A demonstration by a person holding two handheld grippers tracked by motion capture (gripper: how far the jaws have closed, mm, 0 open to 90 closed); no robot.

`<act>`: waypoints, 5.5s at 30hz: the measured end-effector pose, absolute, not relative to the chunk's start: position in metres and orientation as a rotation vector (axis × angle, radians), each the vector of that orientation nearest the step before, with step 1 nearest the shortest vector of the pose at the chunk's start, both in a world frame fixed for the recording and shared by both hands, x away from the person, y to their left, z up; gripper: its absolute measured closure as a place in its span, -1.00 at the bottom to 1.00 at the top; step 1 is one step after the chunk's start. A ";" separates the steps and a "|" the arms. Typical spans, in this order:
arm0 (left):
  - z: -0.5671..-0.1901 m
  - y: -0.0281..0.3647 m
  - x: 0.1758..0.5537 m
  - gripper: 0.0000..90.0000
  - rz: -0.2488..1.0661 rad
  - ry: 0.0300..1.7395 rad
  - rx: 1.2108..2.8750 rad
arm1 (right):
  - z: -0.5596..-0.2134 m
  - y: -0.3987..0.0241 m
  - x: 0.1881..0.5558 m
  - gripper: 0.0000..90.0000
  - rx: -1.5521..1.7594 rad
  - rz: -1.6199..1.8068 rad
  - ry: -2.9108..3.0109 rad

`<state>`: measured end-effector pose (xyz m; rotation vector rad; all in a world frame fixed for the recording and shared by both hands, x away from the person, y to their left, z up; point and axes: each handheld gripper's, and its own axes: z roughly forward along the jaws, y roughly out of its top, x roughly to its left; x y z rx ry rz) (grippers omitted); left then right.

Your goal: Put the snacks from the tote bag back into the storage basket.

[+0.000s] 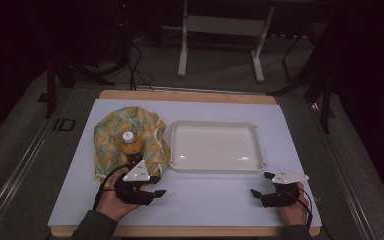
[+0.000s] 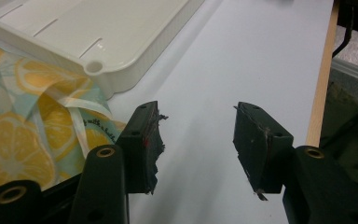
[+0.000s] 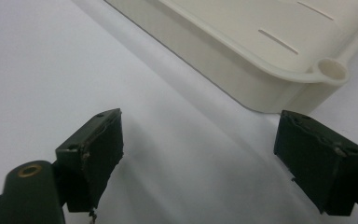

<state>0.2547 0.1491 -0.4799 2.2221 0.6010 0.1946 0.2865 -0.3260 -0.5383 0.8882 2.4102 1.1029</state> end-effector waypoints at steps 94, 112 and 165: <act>-0.422 0.184 0.273 0.13 0.250 0.578 2.416 | -0.537 -0.329 0.286 -0.66 0.899 1.130 2.394; -0.414 0.198 0.280 0.13 0.268 0.626 2.405 | -0.537 -0.328 0.286 -0.66 0.898 1.129 2.395; -0.389 0.223 0.313 0.14 0.302 0.737 2.516 | -0.537 -0.329 0.285 -0.66 0.892 1.132 2.389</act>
